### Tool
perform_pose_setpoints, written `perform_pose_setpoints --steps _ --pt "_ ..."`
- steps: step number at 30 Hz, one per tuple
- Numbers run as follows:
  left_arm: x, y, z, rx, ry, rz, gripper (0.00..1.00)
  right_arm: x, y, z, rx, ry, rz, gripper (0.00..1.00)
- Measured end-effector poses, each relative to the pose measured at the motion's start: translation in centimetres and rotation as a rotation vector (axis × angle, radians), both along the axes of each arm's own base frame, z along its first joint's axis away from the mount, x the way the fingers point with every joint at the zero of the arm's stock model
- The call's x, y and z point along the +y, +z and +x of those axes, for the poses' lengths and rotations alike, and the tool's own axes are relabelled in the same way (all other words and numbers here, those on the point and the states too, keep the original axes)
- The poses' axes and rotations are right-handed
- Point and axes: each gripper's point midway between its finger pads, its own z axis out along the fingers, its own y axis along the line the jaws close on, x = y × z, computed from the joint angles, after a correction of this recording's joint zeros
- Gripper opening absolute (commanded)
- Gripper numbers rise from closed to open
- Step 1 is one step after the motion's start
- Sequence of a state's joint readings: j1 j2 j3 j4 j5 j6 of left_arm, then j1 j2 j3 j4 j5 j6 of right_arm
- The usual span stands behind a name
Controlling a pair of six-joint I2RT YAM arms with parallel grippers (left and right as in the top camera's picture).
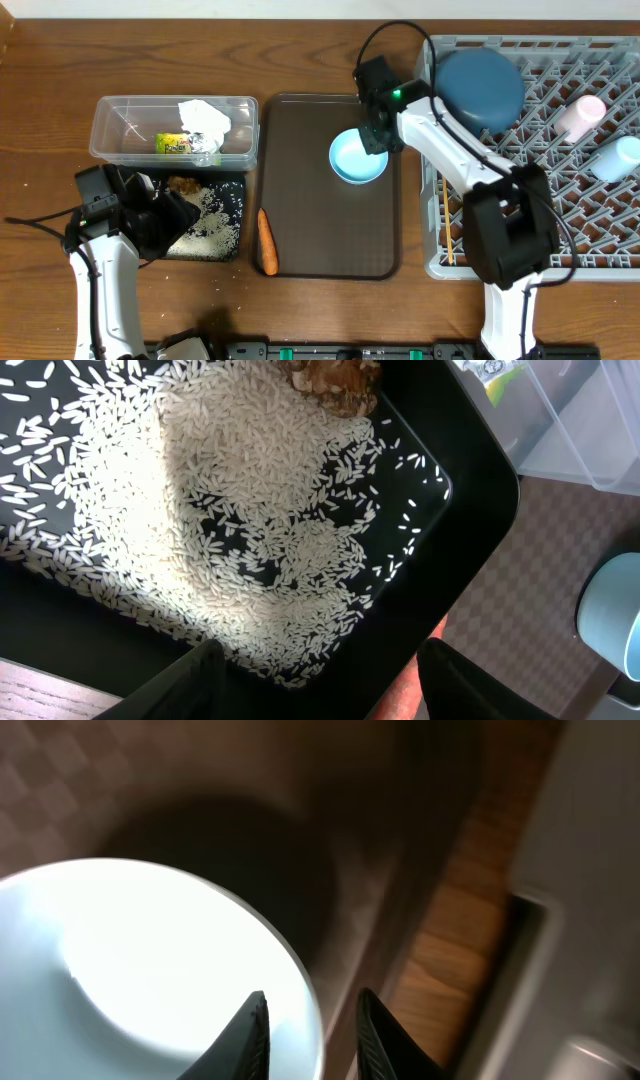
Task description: Sort waste into correct bins and load items into the dishwasher rack
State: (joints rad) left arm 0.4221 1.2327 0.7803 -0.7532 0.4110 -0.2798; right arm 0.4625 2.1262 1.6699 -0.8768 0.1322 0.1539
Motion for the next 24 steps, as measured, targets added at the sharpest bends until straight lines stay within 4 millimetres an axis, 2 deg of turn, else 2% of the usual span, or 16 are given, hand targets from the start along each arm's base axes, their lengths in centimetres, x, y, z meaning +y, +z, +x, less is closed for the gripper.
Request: perform_pose_setpoints --steps 8,9,10,11,24 --pt "0.0 0.0 0.0 0.000 0.000 0.000 0.63 0.1 -4.0 -0.8 0.086 0.009 -0.013 0.14" --pt "0.0 0.0 0.0 0.000 0.000 0.000 0.63 0.2 -4.0 -0.7 0.086 0.009 -0.010 0.12" --pt "0.0 0.0 0.0 0.000 0.000 0.000 0.63 0.2 -4.0 -0.7 0.087 0.009 -0.009 0.02" --pt "0.0 0.0 0.0 0.001 0.000 0.000 0.63 0.3 -4.0 -0.8 0.089 0.013 -0.007 0.01" --pt "0.0 0.0 0.0 0.002 0.000 -0.001 0.63 2.0 -4.0 -0.7 0.117 -0.001 0.106 0.01"
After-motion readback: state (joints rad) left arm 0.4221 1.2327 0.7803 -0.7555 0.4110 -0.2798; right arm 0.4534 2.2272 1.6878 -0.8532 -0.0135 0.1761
